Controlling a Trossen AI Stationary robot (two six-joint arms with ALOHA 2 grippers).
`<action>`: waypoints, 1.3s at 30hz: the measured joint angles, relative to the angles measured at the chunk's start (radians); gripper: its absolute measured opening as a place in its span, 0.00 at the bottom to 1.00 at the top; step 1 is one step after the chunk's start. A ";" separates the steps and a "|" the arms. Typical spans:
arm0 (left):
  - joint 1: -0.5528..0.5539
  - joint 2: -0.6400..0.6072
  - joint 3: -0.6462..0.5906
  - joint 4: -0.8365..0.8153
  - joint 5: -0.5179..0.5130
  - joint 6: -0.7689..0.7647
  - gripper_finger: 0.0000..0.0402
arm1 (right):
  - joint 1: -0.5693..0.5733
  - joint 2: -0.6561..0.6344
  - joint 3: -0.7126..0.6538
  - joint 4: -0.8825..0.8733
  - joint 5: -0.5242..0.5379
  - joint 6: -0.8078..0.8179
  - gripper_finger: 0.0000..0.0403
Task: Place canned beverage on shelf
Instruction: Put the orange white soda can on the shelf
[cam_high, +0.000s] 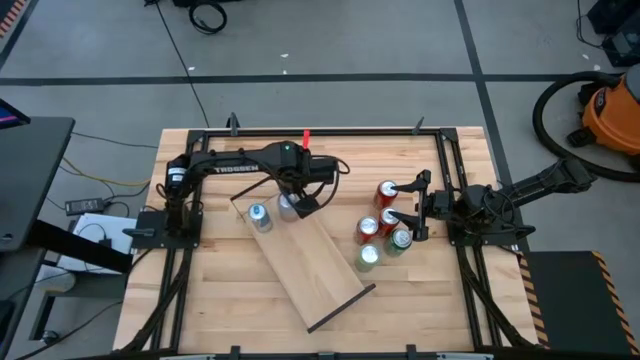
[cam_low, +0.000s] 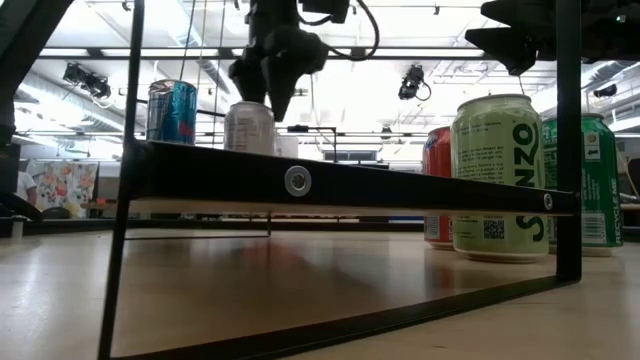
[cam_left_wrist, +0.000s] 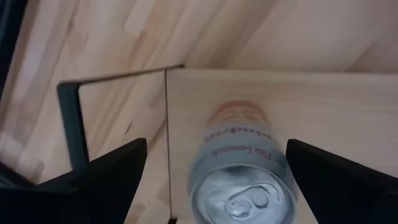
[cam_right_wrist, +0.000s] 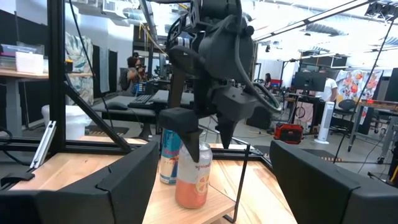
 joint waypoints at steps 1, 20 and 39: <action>0.000 0.000 0.000 -0.009 0.005 -0.004 0.99 | 0.000 0.000 0.000 0.000 0.000 0.000 0.79; -0.002 0.001 -0.001 -0.037 0.104 -0.005 0.99 | 0.000 0.000 0.000 0.000 0.000 0.000 0.79; -0.006 0.001 -0.001 -0.021 0.048 0.019 0.99 | 0.000 0.000 0.000 0.000 -0.002 0.000 0.79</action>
